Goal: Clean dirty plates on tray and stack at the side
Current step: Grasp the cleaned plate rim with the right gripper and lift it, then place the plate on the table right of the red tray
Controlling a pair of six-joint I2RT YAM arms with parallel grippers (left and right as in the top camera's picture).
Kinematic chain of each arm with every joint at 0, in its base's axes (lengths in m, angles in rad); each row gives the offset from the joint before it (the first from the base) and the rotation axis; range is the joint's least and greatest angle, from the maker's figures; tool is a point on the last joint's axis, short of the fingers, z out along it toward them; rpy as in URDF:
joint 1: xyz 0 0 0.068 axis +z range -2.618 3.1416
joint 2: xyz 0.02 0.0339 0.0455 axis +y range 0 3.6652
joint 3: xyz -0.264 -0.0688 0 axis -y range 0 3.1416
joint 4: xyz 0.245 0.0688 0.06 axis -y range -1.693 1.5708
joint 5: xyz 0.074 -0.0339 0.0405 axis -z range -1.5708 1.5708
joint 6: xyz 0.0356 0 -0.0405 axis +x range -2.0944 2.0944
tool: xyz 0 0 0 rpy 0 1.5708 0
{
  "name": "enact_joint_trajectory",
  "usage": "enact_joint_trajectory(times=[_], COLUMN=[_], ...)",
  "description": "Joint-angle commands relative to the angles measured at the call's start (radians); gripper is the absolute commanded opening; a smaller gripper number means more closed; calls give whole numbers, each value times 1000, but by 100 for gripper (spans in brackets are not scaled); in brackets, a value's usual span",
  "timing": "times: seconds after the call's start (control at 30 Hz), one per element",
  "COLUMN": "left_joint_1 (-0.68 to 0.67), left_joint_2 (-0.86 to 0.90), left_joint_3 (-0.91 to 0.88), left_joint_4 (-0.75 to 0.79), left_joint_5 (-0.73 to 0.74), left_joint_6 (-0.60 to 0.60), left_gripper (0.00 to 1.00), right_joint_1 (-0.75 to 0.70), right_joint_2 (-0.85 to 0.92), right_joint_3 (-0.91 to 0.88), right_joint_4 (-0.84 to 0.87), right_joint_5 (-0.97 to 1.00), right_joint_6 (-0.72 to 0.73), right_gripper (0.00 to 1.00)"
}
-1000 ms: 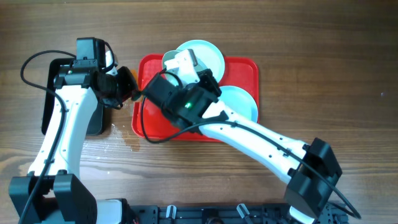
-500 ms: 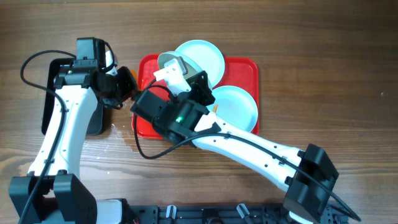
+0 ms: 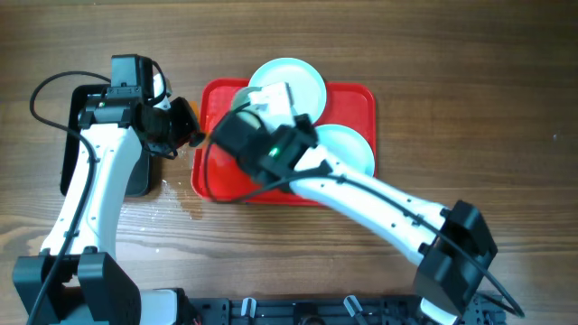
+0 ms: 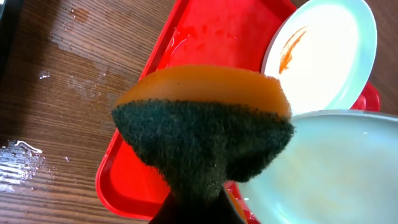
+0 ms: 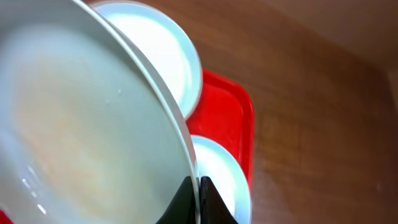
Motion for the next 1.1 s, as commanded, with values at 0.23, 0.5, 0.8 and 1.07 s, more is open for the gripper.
enact_joint_trajectory(times=[0.23,0.5,0.8,1.07], left_joint_1=[5,5,5,5], left_joint_2=[-18,-18,-18,-17], left_joint_3=[13,3,2,-9], left_joint_4=[8,-1,7,18], left_joint_5=[-13,-13,-13,-13], left_joint_6=[23,23,23,23], left_gripper=[4,4,4,4], right_joint_1=[-116,-283,-777,-1117], right_joint_2=[-62,-156,-206,-151], right_joint_3=[19,19,-4,-172], right_joint_4=[38,14,-10,85], right_joint_5=[-349,-583,-750,-743], right_joint_6=[-28,-82,-116,-53], right_gripper=[4,4,4,4])
